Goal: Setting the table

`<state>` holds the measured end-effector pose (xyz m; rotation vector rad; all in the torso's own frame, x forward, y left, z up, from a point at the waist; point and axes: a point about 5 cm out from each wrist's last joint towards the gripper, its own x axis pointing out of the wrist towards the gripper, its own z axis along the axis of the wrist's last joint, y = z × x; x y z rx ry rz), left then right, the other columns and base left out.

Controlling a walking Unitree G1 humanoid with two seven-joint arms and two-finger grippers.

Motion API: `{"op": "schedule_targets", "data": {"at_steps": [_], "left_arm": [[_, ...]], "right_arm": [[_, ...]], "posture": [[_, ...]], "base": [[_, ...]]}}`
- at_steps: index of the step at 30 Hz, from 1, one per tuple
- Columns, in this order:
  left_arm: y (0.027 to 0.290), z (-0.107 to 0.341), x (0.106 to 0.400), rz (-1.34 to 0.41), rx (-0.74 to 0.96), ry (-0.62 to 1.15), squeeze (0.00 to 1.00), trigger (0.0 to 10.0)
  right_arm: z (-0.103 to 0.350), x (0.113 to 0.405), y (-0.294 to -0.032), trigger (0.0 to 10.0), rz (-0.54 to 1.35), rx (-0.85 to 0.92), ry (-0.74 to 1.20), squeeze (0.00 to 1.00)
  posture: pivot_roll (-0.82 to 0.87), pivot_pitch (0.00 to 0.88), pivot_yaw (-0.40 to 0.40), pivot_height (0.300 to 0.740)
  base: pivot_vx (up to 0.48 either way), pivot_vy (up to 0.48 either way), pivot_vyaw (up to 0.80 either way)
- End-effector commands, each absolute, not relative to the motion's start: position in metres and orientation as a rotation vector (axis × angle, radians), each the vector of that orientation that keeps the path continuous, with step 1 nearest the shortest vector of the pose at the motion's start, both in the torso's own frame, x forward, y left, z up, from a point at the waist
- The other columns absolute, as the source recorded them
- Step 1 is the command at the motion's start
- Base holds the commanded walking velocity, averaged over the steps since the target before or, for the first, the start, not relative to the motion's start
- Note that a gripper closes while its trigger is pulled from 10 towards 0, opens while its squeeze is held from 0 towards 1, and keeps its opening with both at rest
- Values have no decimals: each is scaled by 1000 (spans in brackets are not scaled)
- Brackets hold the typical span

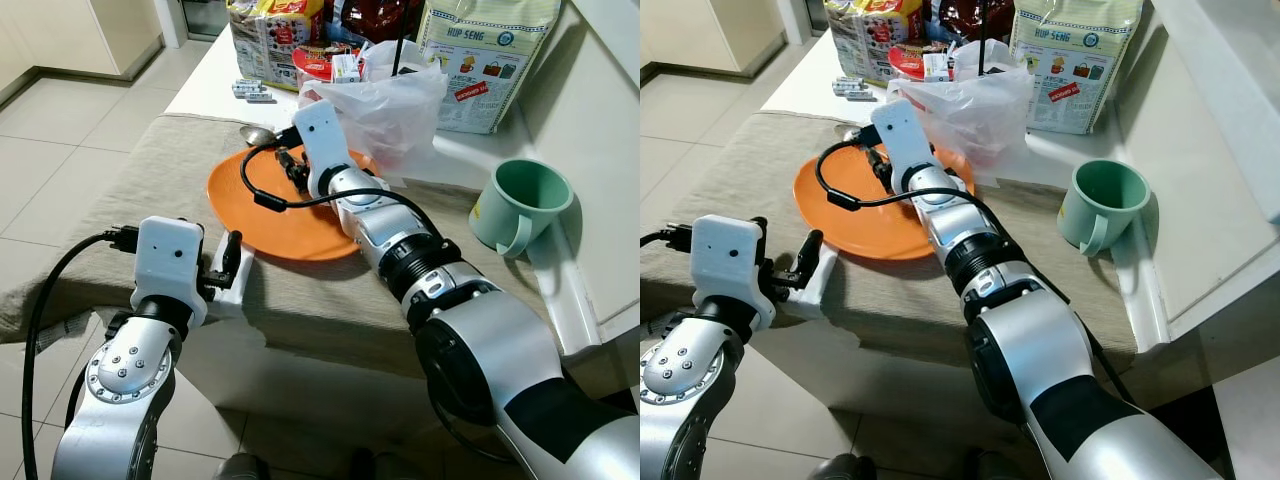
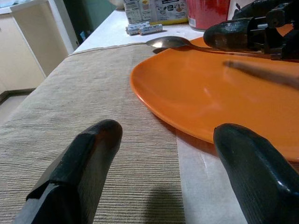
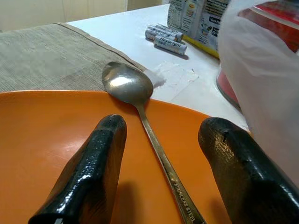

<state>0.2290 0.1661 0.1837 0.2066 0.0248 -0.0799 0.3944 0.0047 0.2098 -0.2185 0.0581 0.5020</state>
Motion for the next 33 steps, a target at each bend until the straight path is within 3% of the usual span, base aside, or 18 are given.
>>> {"op": "schedule_targets", "data": {"at_steps": [1, 21, 33], "left_arm": [[167, 183, 230, -82, 219, 27, 0, 10000], [171, 184, 224, -45, 222, 22, 0, 10000], [172, 185, 225, -57, 229, 26, 0, 10000]], "right_arm": [[219, 395, 9, 10000, 518, -238, 32, 0], [195, 387, 17, 10000, 600, -317, 122, 0], [188, 393, -3, 10000, 505, -391, 109, 0]], "posture": [[163, 127, -27, 740], [206, 122, -53, 740], [188, 122, -33, 740]], "base": [[0, 0, 0], [0, 0, 0], [0, 0, 0]]}}
